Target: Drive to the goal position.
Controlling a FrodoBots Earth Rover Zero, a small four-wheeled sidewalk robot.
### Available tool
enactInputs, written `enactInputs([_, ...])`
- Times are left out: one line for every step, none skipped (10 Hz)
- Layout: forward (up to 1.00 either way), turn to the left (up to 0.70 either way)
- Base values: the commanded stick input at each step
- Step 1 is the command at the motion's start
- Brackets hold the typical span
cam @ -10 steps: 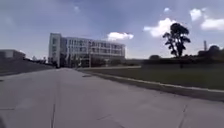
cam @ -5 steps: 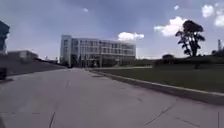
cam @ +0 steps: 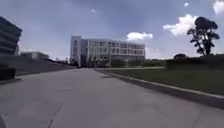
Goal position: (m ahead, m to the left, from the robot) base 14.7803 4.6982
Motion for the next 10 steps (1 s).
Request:
enactInputs([0.7,0.0])
enactInputs([0.7,0.0])
enactInputs([0.7,0.1])
enactInputs([0.7,0.35])
enactInputs([0.7,0.28])
enactInputs([0.7,0.1])
enactInputs([0.7,0.0])
enactInputs([0.7,0.0])
enactInputs([0.7,0.0])
enactInputs([0.7,0.0])
